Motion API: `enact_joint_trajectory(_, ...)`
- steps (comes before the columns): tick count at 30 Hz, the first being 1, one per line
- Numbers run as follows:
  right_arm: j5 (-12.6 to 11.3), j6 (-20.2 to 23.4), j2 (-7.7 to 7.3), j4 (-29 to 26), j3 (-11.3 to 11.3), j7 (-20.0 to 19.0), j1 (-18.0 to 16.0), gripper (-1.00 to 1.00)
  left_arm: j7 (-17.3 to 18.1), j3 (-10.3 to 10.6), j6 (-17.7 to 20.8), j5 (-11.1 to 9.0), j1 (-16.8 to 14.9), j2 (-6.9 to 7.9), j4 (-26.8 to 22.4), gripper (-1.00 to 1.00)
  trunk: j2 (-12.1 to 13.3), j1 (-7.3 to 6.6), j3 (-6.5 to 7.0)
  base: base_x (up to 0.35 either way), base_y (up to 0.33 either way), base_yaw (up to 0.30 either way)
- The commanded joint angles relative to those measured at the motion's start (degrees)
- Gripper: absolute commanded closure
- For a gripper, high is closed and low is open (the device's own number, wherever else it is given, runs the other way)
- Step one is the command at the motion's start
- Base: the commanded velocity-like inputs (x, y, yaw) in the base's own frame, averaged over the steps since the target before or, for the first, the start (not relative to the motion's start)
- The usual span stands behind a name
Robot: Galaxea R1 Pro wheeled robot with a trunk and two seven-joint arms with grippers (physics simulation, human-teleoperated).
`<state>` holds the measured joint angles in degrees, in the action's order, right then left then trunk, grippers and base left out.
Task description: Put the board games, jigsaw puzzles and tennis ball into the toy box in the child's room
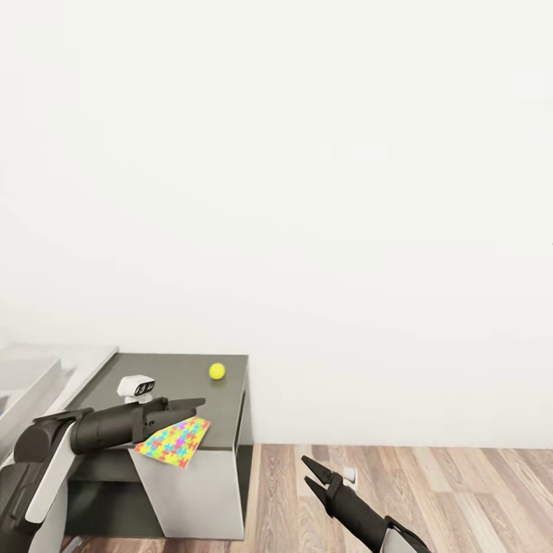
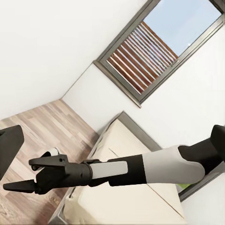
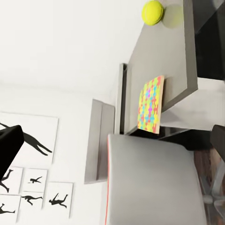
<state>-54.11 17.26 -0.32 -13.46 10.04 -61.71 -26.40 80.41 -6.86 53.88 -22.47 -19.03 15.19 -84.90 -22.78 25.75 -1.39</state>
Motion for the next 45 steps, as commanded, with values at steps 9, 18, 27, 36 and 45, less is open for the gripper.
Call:
enact_joint_trajectory(9,-0.56,0.50,-0.03,0.01,0.33,-0.02,-0.06,-1.00,0.17,-0.02,0.61,-0.16,0.02,0.02,0.00,-1.00,-0.14,0.03,-0.13,-0.098,0.116,-0.011)
enact_joint_trajectory(18,-0.56,0.36,0.00,0.01,0.33,-0.03,-0.06,-1.00,0.15,-0.05,0.61,-0.17,0.03,0.05,0.00,-1.00,-0.14,0.03,-0.07,-0.044,0.154,-0.031)
enact_joint_trajectory(27,-0.56,0.32,-0.03,0.01,0.33,0.00,-0.06,-1.00,0.12,-0.04,0.57,-0.12,0.04,0.06,0.00,-1.00,-0.14,0.03,0.07,-0.002,0.123,-0.072)
enact_joint_trajectory(36,-0.50,0.18,-0.02,0.01,0.33,0.38,-0.06,-1.00,0.10,-0.05,0.53,-0.12,0.03,0.02,0.00,-1.00,-0.14,0.03,0.08,0.000,0.076,-0.002)
enact_joint_trajectory(45,-0.21,-2.19,0.28,0.01,0.46,0.98,-0.06,-1.00,0.21,-0.20,1.05,-0.37,-0.37,-0.10,-0.16,-1.00,-0.14,0.03,0.08,0.000,0.004,0.000)
